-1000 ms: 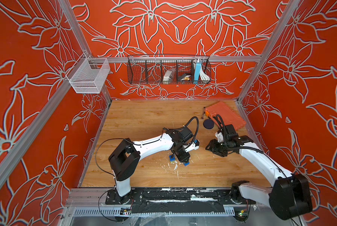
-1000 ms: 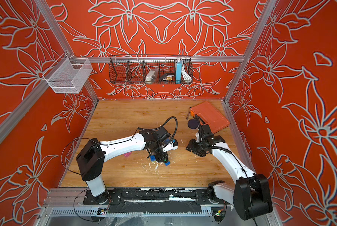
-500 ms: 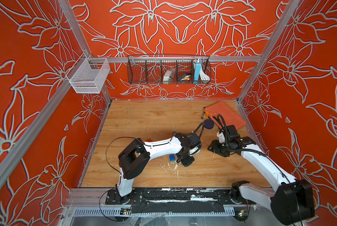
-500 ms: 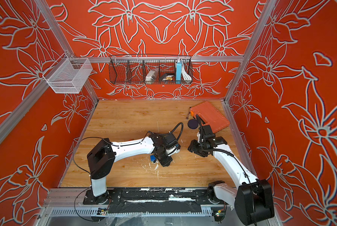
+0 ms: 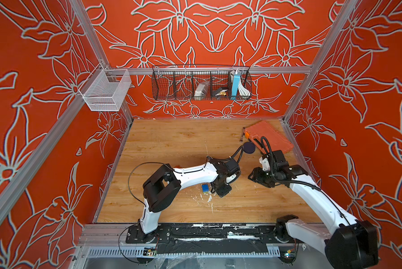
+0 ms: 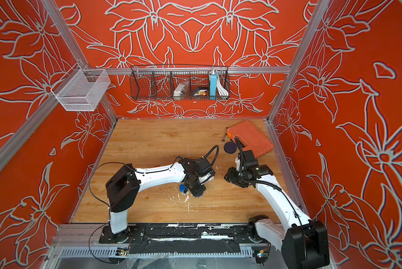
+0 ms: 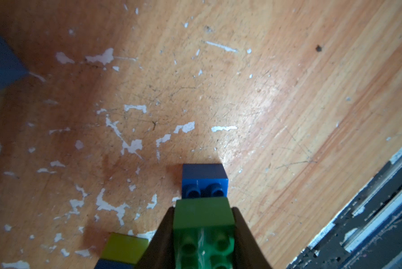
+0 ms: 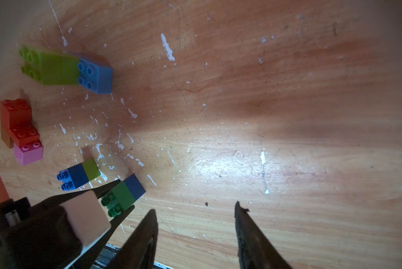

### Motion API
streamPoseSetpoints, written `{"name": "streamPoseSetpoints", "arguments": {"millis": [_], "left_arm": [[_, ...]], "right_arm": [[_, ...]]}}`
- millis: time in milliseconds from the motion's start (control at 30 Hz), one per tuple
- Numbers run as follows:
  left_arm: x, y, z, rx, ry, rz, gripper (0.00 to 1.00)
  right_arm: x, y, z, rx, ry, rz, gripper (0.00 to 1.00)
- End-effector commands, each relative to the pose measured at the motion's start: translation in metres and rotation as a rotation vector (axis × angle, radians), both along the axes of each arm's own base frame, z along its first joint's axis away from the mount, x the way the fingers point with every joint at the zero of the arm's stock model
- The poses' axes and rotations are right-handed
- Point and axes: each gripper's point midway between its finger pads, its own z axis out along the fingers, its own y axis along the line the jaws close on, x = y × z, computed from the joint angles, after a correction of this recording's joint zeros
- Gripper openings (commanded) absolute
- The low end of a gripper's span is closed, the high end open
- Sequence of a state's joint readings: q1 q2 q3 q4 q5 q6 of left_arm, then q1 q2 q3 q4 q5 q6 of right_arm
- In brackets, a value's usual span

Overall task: Assemble the letter h with lego
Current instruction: Assemble the lego brick with the lego brick.

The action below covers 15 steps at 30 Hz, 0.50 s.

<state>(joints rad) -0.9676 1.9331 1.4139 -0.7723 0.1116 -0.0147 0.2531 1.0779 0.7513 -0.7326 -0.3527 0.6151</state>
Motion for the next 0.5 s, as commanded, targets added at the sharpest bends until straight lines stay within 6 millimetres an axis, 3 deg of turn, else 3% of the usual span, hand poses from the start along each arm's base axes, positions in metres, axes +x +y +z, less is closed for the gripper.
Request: {"name": "streamPoseSetpoints", "arguments": {"millis": [0,267,467], "left_arm": [[0.003,-0.004,-0.003,0.010,0.001,-0.005,0.26],[-0.002,-0.007,-0.013,0.022,0.053,0.000,0.26],[-0.001,0.003,-0.029,0.074,0.041,0.006,0.26]], "right_arm": [[-0.004,0.001,-0.002,0.008,0.010,0.007,0.55],[-0.005,0.001,-0.005,0.010,0.012,0.009,0.55],[-0.005,0.001,-0.006,0.007,0.014,0.016,0.55]]}}
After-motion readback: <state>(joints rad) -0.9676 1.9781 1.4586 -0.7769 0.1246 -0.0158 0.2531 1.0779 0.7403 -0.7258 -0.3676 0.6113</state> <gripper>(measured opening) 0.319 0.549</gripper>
